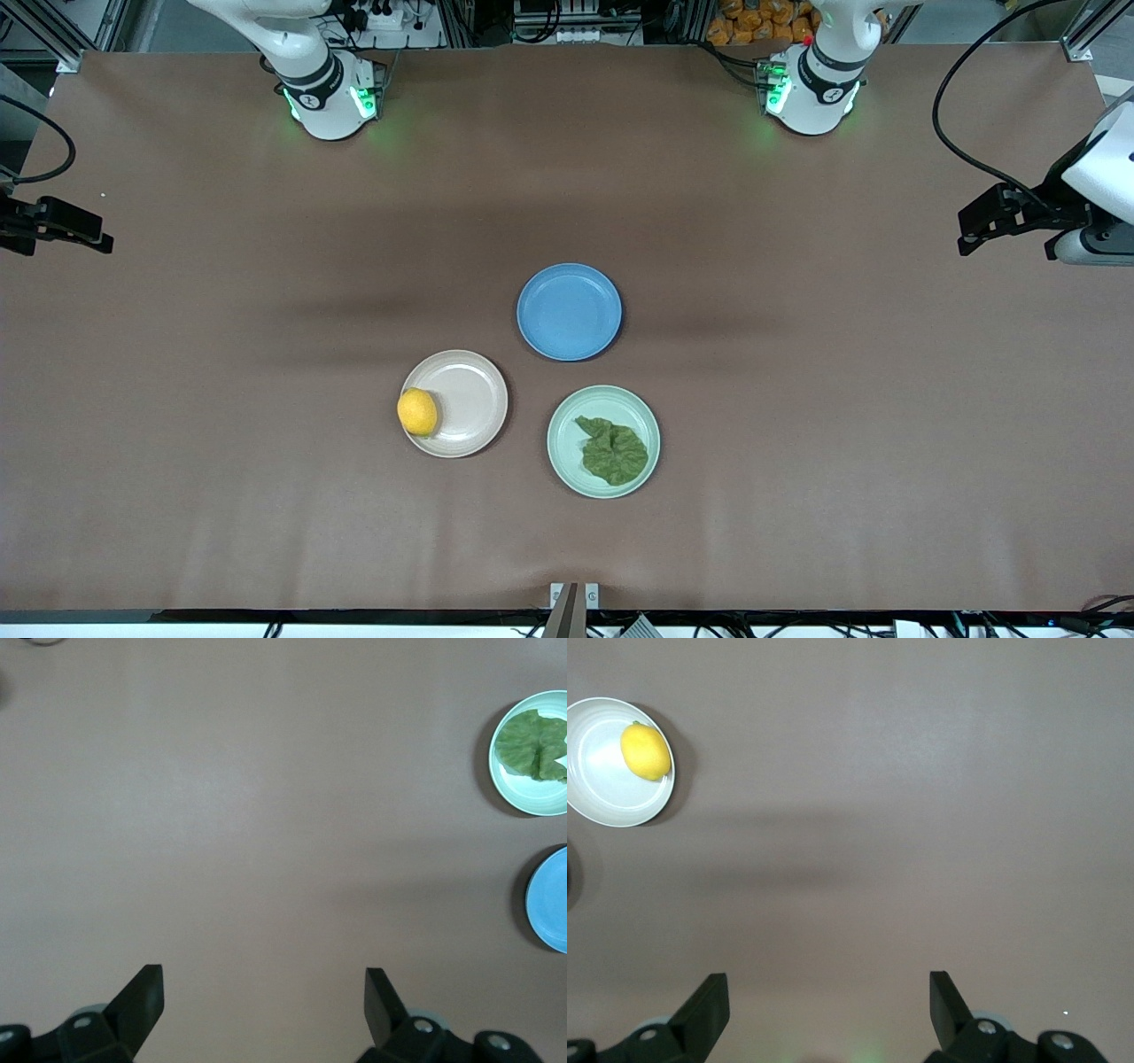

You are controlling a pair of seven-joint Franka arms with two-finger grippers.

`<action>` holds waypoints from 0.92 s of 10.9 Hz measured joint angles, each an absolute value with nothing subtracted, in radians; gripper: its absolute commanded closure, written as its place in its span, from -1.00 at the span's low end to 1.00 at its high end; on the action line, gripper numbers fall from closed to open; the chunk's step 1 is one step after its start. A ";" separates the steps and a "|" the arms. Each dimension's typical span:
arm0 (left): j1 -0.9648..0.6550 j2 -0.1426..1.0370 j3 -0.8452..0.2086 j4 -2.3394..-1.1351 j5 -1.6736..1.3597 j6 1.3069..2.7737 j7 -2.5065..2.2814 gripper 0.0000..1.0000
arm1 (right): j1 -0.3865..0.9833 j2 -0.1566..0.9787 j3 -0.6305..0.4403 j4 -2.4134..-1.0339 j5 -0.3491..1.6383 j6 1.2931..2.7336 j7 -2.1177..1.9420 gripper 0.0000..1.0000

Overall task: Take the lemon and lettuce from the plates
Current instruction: 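Move the left gripper toward the green plate with the lettuce leaf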

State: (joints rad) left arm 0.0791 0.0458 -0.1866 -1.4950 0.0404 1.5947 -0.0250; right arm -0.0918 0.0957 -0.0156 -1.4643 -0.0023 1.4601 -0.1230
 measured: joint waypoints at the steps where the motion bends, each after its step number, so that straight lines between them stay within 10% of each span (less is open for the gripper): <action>1: 0.079 0.046 -0.187 -1.495 0.040 1.594 -0.025 -1.00 | -0.092 0.096 -0.016 -1.464 -0.002 1.460 -0.123 -1.00; 10: 0.003 0.135 -0.217 -1.502 0.037 1.729 -0.024 -1.00 | -0.092 0.097 -0.017 -1.464 -0.002 1.455 -0.123 -1.00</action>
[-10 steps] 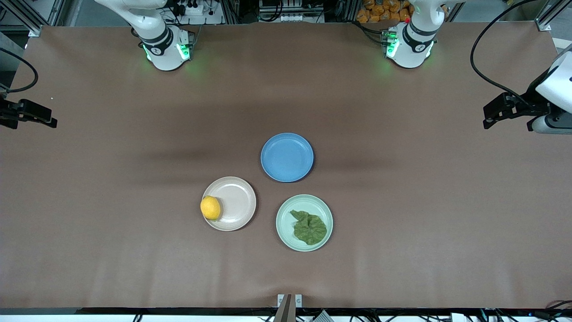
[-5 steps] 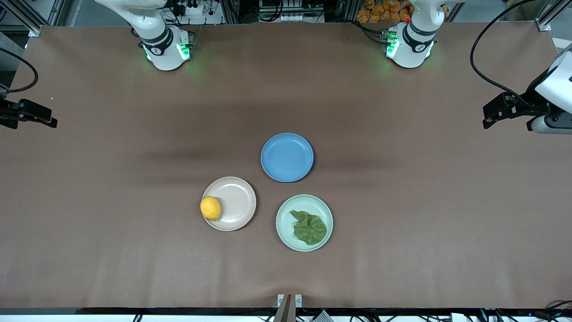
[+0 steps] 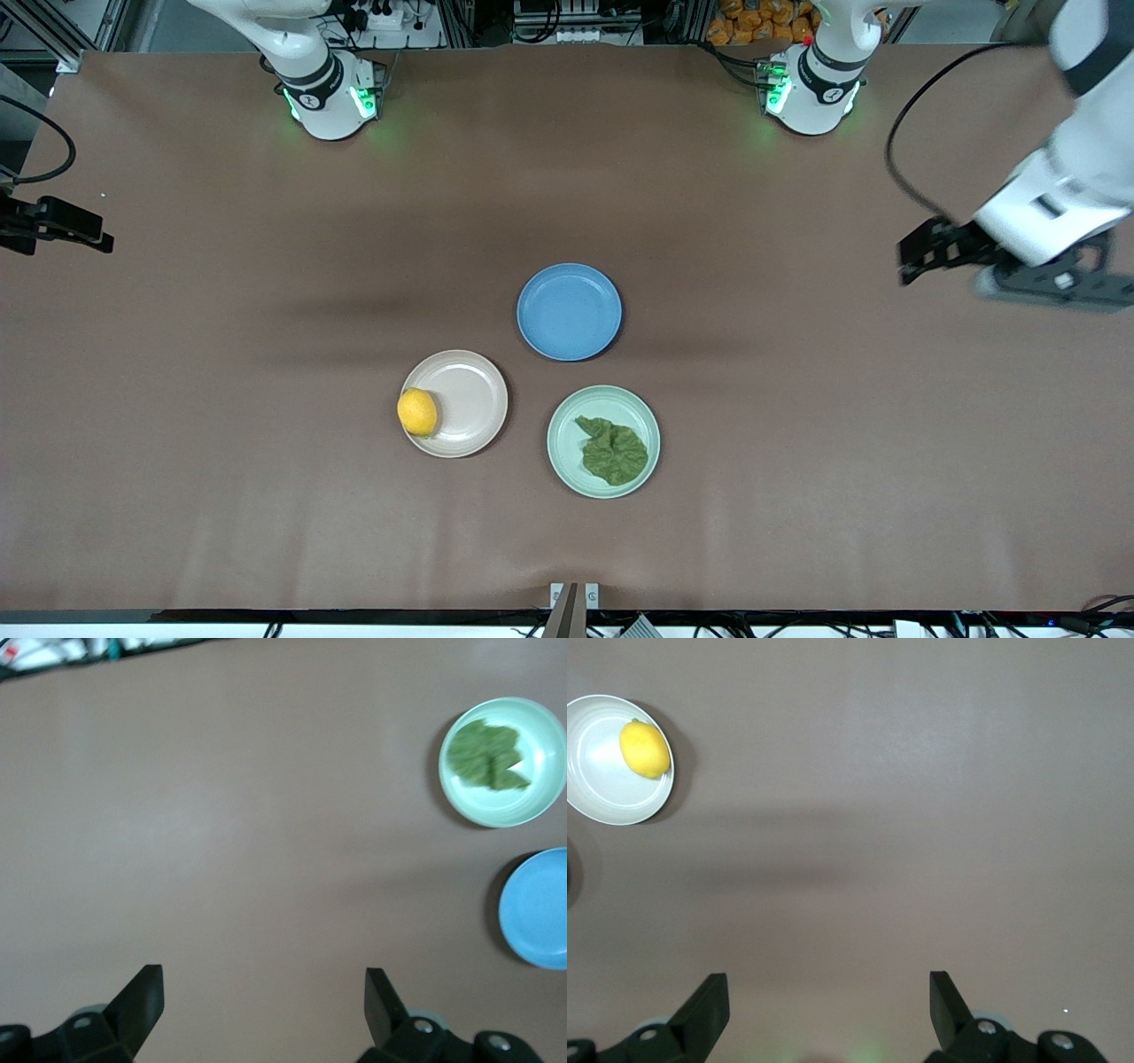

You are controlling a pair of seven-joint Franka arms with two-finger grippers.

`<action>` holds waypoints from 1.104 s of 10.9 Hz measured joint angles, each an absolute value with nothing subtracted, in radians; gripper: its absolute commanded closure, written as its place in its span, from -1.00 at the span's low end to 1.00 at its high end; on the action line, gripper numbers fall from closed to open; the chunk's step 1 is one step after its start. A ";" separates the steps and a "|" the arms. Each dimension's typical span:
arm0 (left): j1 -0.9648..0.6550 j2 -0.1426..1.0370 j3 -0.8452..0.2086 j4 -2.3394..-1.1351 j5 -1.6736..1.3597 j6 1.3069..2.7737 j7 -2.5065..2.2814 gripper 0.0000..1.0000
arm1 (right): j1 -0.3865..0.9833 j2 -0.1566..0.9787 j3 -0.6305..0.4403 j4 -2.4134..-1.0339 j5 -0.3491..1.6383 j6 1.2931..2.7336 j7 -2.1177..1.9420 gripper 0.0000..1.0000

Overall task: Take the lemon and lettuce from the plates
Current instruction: 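Move the left gripper toward the green plate with the lettuce leaf, then lower the left gripper onto the lettuce while the right gripper reaches the lemon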

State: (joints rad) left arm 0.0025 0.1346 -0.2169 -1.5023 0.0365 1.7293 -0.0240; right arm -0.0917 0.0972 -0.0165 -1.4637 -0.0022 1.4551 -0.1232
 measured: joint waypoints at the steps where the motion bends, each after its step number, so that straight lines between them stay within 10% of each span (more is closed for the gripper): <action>1: -0.028 0.166 -0.218 -1.502 0.036 1.785 -0.024 -1.00 | -0.092 0.098 -0.017 -1.464 -0.002 1.455 -0.123 -1.00; 12: -0.315 0.571 -0.219 -1.507 0.063 2.459 -0.024 -1.00 | -0.068 0.117 -0.003 -1.464 0.009 1.437 -0.123 -1.00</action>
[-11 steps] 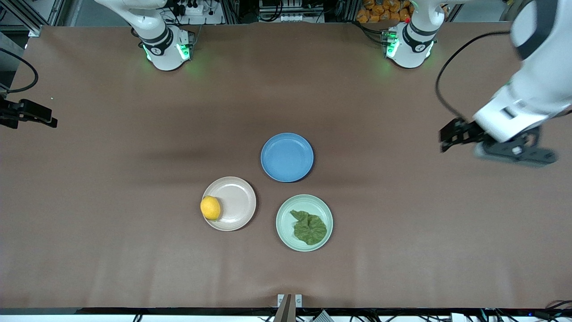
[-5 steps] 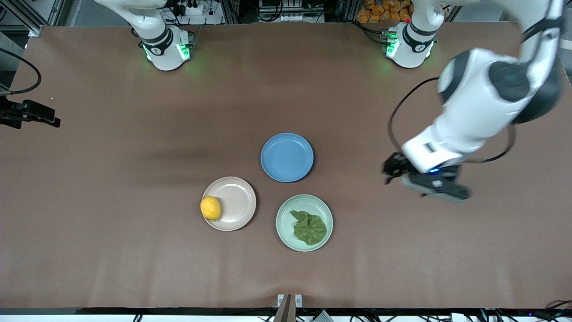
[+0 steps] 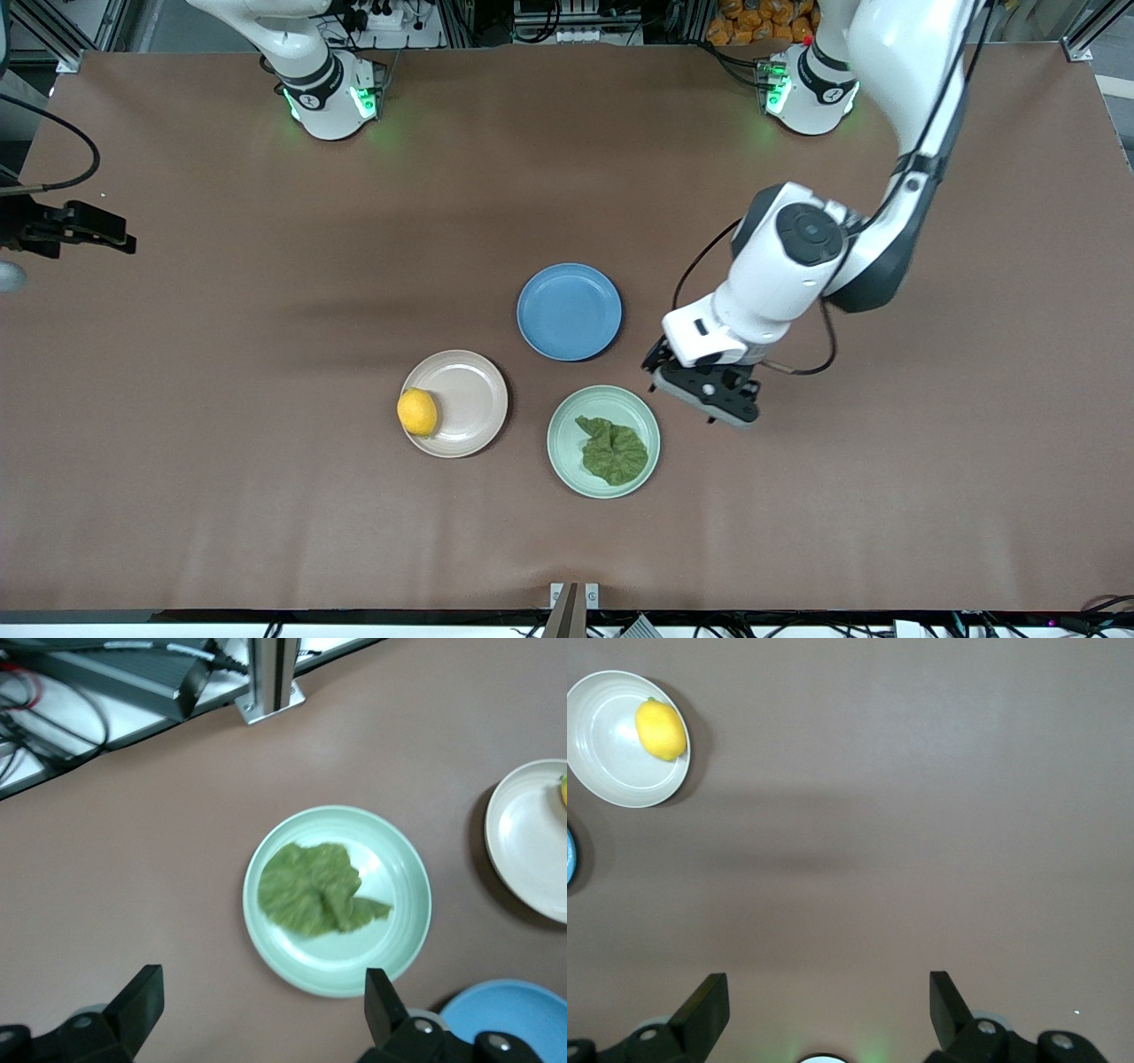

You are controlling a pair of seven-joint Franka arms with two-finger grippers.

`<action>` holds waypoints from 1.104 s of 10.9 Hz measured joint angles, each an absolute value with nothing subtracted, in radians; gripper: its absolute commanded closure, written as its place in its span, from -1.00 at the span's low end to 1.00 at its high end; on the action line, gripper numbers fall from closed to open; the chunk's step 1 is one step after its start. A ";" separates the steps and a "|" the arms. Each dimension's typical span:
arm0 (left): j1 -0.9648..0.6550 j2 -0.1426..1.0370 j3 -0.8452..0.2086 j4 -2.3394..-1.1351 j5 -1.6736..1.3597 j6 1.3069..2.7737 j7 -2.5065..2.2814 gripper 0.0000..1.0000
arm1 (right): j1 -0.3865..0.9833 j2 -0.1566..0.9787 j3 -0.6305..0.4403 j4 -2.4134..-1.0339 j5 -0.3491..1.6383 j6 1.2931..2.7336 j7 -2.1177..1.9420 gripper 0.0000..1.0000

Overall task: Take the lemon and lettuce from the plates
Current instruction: 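Lower the left gripper onto the lettuce while the right gripper reaches the lemon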

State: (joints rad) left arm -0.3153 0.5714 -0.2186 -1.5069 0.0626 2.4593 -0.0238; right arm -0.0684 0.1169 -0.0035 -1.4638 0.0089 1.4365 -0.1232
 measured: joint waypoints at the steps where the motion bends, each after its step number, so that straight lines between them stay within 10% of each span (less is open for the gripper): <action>1: -0.326 0.615 -0.219 -1.508 0.064 2.543 -0.015 -1.00 | -0.063 0.123 -0.003 -1.464 0.024 1.438 -0.123 -1.00; 5: -0.371 0.806 -0.218 -1.504 0.064 2.836 0.010 -1.00 | -0.017 0.179 -0.002 -1.464 0.063 1.494 -0.015 -1.00; 12: -0.426 0.978 -0.204 -1.407 0.064 2.941 0.031 -1.00 | 0.073 0.306 -0.002 -1.464 0.085 1.675 0.135 -1.00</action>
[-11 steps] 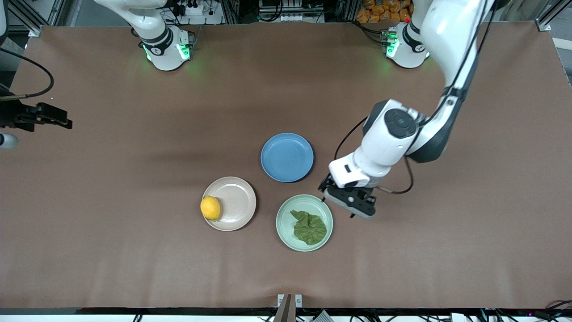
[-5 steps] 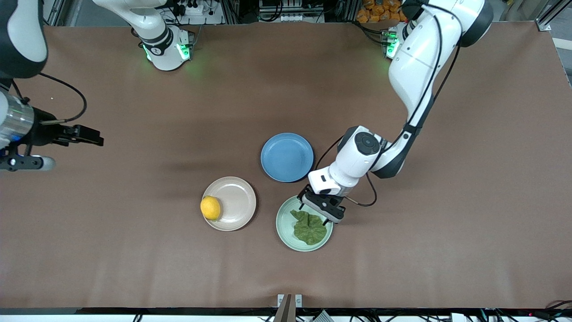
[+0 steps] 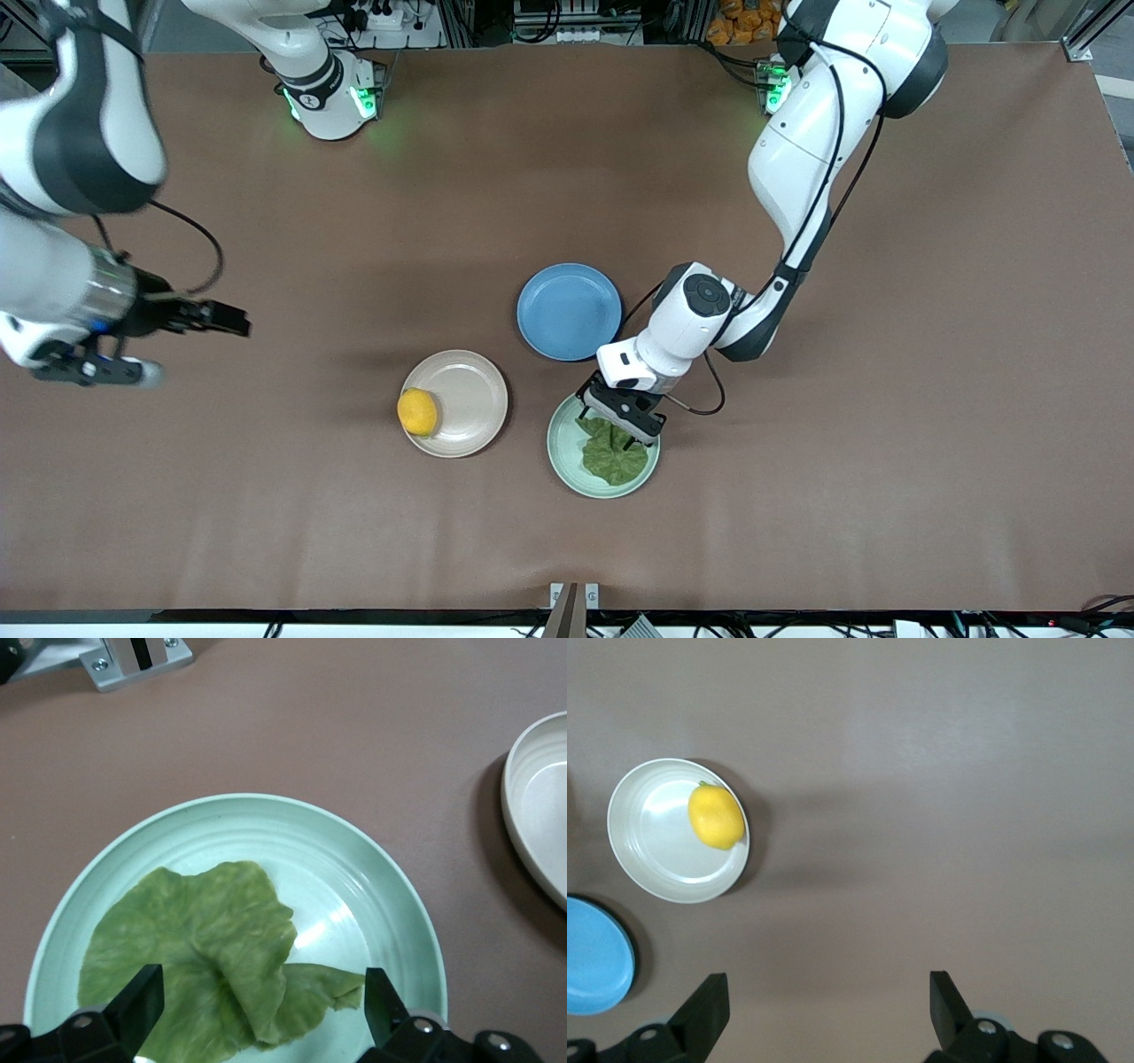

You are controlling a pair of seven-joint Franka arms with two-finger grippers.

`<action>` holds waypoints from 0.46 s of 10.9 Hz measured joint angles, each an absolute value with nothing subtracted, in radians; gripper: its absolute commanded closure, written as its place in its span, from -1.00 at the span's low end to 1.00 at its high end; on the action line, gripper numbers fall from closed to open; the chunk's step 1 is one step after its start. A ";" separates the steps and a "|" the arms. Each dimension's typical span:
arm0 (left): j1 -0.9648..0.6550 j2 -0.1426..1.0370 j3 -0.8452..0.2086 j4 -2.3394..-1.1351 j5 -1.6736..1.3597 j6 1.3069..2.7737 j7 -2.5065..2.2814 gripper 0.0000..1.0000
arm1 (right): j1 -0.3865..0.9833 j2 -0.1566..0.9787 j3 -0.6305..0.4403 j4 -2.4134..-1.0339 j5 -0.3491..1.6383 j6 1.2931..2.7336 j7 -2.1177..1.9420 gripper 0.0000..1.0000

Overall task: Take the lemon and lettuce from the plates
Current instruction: 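Lower the left gripper onto the lettuce while the right gripper reaches the lemon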

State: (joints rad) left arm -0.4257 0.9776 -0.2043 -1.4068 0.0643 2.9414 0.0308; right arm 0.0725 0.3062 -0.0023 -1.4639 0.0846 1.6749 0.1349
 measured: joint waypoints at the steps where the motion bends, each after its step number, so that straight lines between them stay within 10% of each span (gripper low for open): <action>1: -0.428 0.988 -0.202 -1.398 0.064 2.943 0.031 -1.00 | 0.093 0.340 -0.002 -1.464 0.088 1.709 0.155 -1.00; 5: -0.464 1.024 -0.149 -1.387 0.066 3.000 0.058 -1.00 | 0.139 0.439 -0.002 -1.463 0.094 1.820 0.189 -1.00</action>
State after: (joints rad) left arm -0.4639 1.0238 -0.1488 -1.3870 0.0659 3.0001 0.0581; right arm 0.1385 0.4390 -0.0019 -1.4625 0.0943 1.8200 0.1891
